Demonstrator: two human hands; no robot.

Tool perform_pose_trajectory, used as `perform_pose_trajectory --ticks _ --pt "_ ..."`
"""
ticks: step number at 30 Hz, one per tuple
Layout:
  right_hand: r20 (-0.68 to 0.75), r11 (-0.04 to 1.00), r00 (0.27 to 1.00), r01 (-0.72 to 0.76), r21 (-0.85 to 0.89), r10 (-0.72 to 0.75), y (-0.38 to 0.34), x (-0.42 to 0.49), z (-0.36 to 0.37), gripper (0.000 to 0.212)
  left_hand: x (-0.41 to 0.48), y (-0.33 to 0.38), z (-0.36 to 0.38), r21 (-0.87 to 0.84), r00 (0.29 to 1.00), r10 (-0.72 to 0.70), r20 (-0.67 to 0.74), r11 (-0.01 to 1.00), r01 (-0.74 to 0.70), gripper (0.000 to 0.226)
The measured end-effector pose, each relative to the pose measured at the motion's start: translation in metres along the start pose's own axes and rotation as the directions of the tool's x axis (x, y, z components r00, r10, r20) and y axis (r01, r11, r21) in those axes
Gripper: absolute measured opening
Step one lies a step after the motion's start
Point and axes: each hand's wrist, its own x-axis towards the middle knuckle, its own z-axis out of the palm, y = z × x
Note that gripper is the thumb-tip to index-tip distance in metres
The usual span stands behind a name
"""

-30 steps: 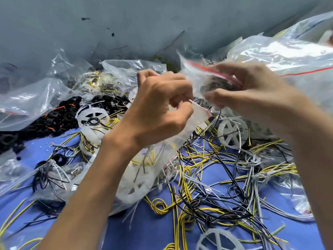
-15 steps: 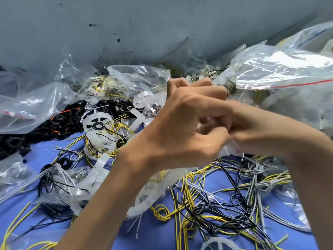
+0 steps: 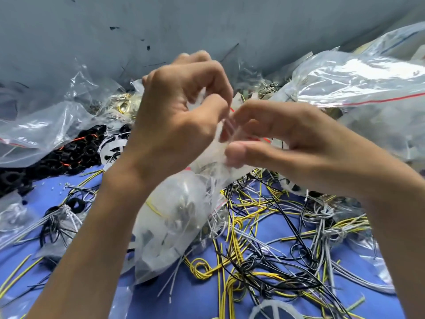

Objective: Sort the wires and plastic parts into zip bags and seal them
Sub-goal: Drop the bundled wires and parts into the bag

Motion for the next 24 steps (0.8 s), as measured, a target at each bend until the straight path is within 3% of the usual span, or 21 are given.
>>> perform_pose_trajectory --ticks 3,5,7,9,13,17,19,21,24 --pt "-0.057 0.999 0.998 -0.011 -0.045 0.008 0.003 -0.006 -0.004 0.010 0.004 -0.013 -0.005 -0.106 0.980 -0.020 0.200 0.993 0.042 0.021" --pt "-0.030 0.997 1.000 0.004 0.071 -0.001 0.003 -0.010 -0.009 0.009 0.018 -0.039 0.001 -0.080 0.941 -0.181 0.285 0.974 0.211 0.016" --pt "-0.029 0.983 0.999 0.018 0.184 -0.013 0.003 -0.012 -0.015 0.012 0.019 -0.062 0.002 -0.064 0.850 -0.349 0.396 0.912 0.404 0.014" --pt "-0.040 0.963 0.999 0.013 0.269 -0.002 0.004 -0.013 -0.018 0.012 0.008 -0.080 -0.001 -0.085 0.819 -0.373 0.436 0.889 0.450 0.020" --pt "-0.100 0.974 0.992 -0.058 0.220 0.081 0.014 -0.012 -0.021 0.022 -0.009 -0.078 -0.016 -0.115 0.858 -0.286 0.428 0.924 0.365 0.029" --pt "-0.074 0.979 0.986 -0.138 0.149 0.151 0.019 -0.015 -0.023 0.024 0.001 -0.068 -0.033 -0.122 0.982 -0.129 0.137 0.982 0.146 0.052" --pt "-0.098 0.980 0.981 -0.155 0.126 0.167 0.020 -0.017 -0.027 0.028 0.004 -0.064 -0.039 -0.105 0.998 -0.064 0.018 0.992 0.066 0.050" --pt "-0.100 0.982 0.978 -0.180 0.058 0.185 0.022 -0.019 -0.031 0.031 0.006 -0.070 -0.037 -0.078 0.994 -0.104 0.019 0.991 0.105 0.044" --pt "-0.066 0.969 0.967 -0.244 0.041 0.246 0.022 -0.018 -0.028 0.021 0.003 -0.082 -0.030 -0.069 0.956 -0.236 0.175 0.966 0.251 0.045"
